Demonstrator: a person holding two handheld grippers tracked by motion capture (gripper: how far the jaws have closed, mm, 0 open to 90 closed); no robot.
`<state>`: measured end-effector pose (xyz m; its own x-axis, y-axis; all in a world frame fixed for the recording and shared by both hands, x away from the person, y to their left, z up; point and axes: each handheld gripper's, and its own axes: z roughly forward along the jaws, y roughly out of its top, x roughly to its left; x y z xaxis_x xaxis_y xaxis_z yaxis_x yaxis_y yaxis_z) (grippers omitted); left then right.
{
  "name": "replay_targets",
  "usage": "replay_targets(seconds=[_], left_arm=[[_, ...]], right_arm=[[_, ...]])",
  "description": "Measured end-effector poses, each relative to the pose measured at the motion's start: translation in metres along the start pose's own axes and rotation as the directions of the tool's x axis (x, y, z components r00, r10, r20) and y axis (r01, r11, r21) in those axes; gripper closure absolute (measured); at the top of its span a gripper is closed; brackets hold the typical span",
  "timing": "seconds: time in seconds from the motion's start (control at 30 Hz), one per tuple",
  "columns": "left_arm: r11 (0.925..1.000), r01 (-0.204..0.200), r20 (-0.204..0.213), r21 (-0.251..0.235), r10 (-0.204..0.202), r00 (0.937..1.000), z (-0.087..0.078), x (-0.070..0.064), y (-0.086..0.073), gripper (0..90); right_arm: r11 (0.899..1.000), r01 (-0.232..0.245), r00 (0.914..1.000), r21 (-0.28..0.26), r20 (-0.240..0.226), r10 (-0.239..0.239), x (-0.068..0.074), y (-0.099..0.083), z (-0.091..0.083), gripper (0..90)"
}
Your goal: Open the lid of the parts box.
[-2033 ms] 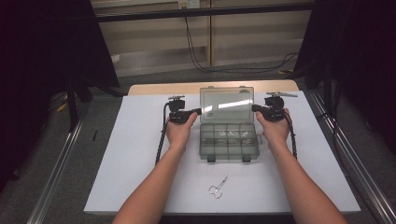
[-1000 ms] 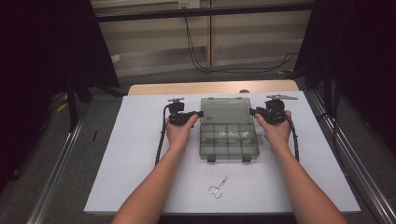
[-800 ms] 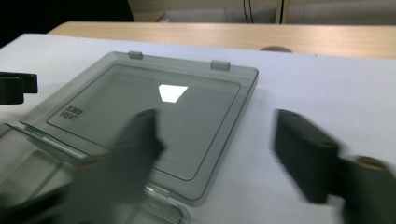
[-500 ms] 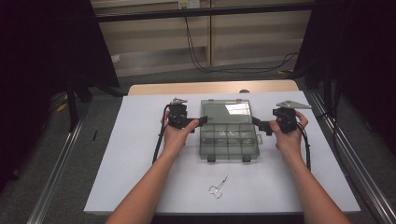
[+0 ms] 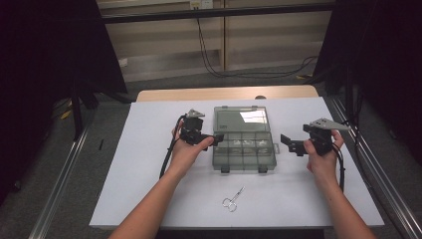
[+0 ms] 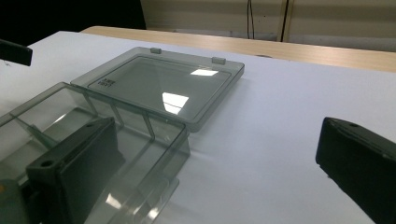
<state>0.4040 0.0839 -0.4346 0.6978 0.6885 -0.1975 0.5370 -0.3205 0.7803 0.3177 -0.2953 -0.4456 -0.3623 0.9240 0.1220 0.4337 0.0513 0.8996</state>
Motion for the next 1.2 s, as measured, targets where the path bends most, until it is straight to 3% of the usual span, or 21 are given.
replay_targets(seconds=[0.07,0.37,0.47,0.5,0.53,0.6,0.63,0.9,0.93,0.97,1.0,1.07,1.13,1.17,1.2], left_arm=[[1.0,0.006,0.015,-0.005,-0.006,0.9999,-0.004,-0.004,-0.001,0.7],[0.9969,-0.066,0.025,0.042,0.065,0.9976,-0.02,-0.016,-0.004,1.7],[0.998,-0.058,0.022,0.025,0.057,0.9981,-0.024,-0.019,-0.005,1.7],[0.9971,-0.063,0.024,0.042,0.062,0.9978,-0.027,-0.02,-0.005,1.7],[0.9983,-0.054,0.026,0.022,0.054,0.9982,-0.028,-0.021,-0.005,1.7],[0.9969,-0.07,0.017,0.038,0.069,0.9975,-0.032,-0.022,-0.005,1.8],[0.9985,-0.051,0.018,0.019,0.051,0.9985,-0.033,-0.023,-0.006,1.8],[0.9957,-0.077,0.009,0.052,0.076,0.9971,-0.043,-0.032,-0.011,2.1],[0.9935,-0.098,0.018,0.058,0.097,0.9951,-0.045,-0.032,-0.011,2.1],[0.9961,-0.077,0.023,0.042,0.077,0.9968,-0.045,-0.034,-0.012,2.1],[0.9926,-0.101,0.024,0.067,0.099,0.9948,-0.048,-0.033,-0.011,2.1],[0.9947,-0.089,0.026,0.052,0.088,0.9958,-0.046,-0.036,-0.013,2.1],[0.9915,-0.102,0.04,0.08,0.099,0.9942,-0.048,-0.036,-0.014,2.1],[0.9943,-0.084,0.052,0.066,0.081,0.9953,-0.046,-0.039,-0.015,2.3],[0.9936,-0.091,0.06,0.066,0.087,0.9944,-0.045,-0.04,-0.016,2.4]], right_arm=[[1.0,0.018,0.9998,-0.006,0.009,-0.018,-0.001,-0.004,-0.01,0.0],[0.999,0.015,0.9998,-0.041,0.015,-0.014,-0.005,-0.018,-0.042,0.0],[0.999,0.019,0.9997,-0.049,0.016,-0.018,-0.005,-0.021,-0.048,0.0],[0.999,0.018,0.9998,-0.048,0.01,-0.017,-0.003,-0.024,-0.053,0.0],[0.999,0.023,0.9997,-0.046,0.009,-0.022,-0.002,-0.025,-0.056,0.0],[0.998,0.036,0.9993,-0.043,0.013,-0.036,0.0,-0.027,-0.061,0.0],[0.998,0.041,0.9991,-0.045,0.011,-0.04,0.0,-0.028,-0.063,0.0],[0.997,0.051,0.9987,-0.053,0.006,-0.051,0.005,-0.035,-0.078,0.0],[0.997,0.057,0.9983,-0.057,0.003,-0.057,0.005,-0.036,-0.08,0.0],[0.997,0.054,0.9986,-0.062,0.002,-0.054,0.005,-0.038,-0.083,0.0],[0.997,0.054,0.9986,-0.062,0.002,-0.054,0.005,-0.038,-0.083,0.0],[0.997,0.044,0.999,-0.065,0.0,-0.044,0.004,-0.04,-0.086,0.0],[0.996,0.04,0.9992,-0.08,0.0,-0.04,0.003,-0.043,-0.089,0.0],[0.996,0.044,0.999,-0.083,-0.004,-0.044,0.002,-0.044,-0.09,0.0],[0.995,0.045,0.999,-0.084,0.001,-0.045,0.001,-0.046,-0.091,0.0]])
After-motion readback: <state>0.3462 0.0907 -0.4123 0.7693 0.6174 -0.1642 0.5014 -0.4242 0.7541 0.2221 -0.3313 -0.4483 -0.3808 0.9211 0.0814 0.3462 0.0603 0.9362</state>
